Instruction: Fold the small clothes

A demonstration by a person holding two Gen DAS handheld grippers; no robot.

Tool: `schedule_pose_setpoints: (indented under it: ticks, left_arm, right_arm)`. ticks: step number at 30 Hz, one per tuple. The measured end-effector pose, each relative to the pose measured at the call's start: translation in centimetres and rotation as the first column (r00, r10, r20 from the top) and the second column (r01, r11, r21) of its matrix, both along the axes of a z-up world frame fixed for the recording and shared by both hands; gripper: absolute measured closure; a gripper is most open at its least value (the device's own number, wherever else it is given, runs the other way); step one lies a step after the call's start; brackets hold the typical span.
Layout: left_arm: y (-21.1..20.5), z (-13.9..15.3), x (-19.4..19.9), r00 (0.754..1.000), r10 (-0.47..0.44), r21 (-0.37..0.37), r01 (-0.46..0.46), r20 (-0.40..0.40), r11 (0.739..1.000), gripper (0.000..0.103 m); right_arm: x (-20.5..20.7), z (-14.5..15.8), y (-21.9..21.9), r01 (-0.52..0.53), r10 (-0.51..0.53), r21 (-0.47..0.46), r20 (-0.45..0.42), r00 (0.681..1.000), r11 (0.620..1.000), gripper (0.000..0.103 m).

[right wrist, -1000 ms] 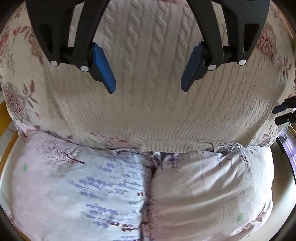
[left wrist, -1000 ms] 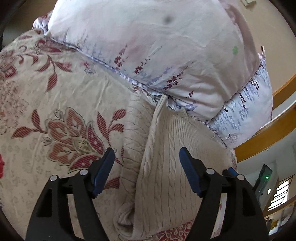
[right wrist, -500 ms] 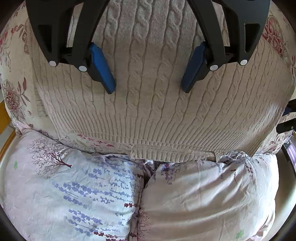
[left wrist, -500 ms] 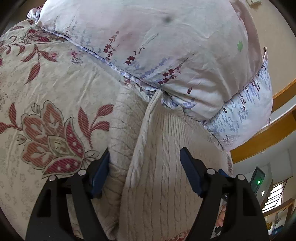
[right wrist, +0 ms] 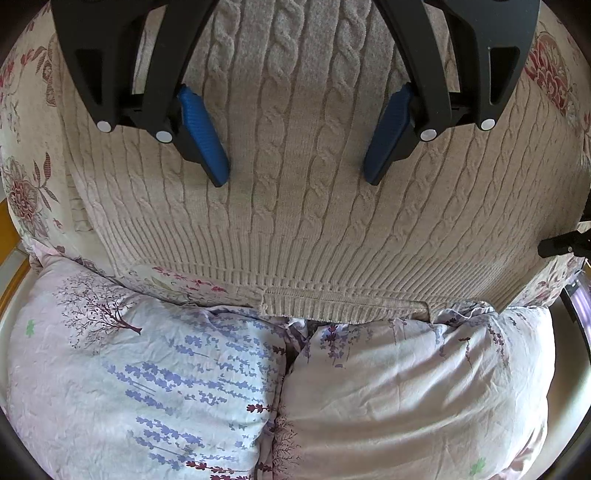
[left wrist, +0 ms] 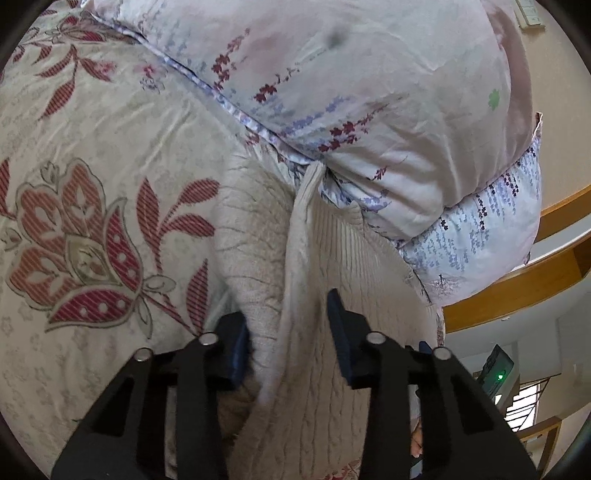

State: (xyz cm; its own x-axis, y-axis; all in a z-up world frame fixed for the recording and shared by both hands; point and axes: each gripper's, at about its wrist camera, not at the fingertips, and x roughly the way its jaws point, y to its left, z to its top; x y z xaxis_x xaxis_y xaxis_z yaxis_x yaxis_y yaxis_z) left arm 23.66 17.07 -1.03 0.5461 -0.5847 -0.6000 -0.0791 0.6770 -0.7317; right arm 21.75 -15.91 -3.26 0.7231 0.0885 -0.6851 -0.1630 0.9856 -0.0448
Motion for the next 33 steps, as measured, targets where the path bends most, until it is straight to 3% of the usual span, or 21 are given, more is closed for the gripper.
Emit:
schedule_pose_setpoints:
  ticks: [3, 8, 16, 29, 33]
  left_arm:
    - [-0.1, 0.3, -0.1, 1.0, 0.001, -0.048, 0.0, 0.021, 0.999, 0.082]
    - [-1.3, 3.3, -0.4, 0.994, -0.011, -0.077, 0.019, 0.109, 0.997, 0.085]
    - [-6.8, 8.5, -0.4, 0.962, -0.089, -0.12, 0.124, 0.259, 0.985, 0.086]
    - [-19.3, 11.1, 1.2, 0.917, -0.241, -0.147, 0.299, 0.318, 0.943, 0.087]
    - [-24.3, 10.6, 1.7, 0.9, -0.302, -0.132, 0.357, 0.314, 0.925, 0.087]
  right_arm:
    - [0.0, 0.0, 0.0, 0.001, -0.001, 0.0, 0.0, 1.0, 1.0, 0.025]
    - [0.1, 0.1, 0.1, -0.005, 0.005, 0.0, -0.004, 1.0, 1.0, 0.025]
    - [-0.6, 1.0, -1.3, -0.018, 0.018, 0.049, -0.005, 1.0, 0.999, 0.024]
    - [-5.6, 3.4, -14.2, 0.154, -0.174, 0.225, 0.07, 0.982, 0.962, 0.024]
    - [-6.3, 3.2, -18.5, 0.212, -0.239, 0.302, 0.055, 0.969, 0.929, 0.024]
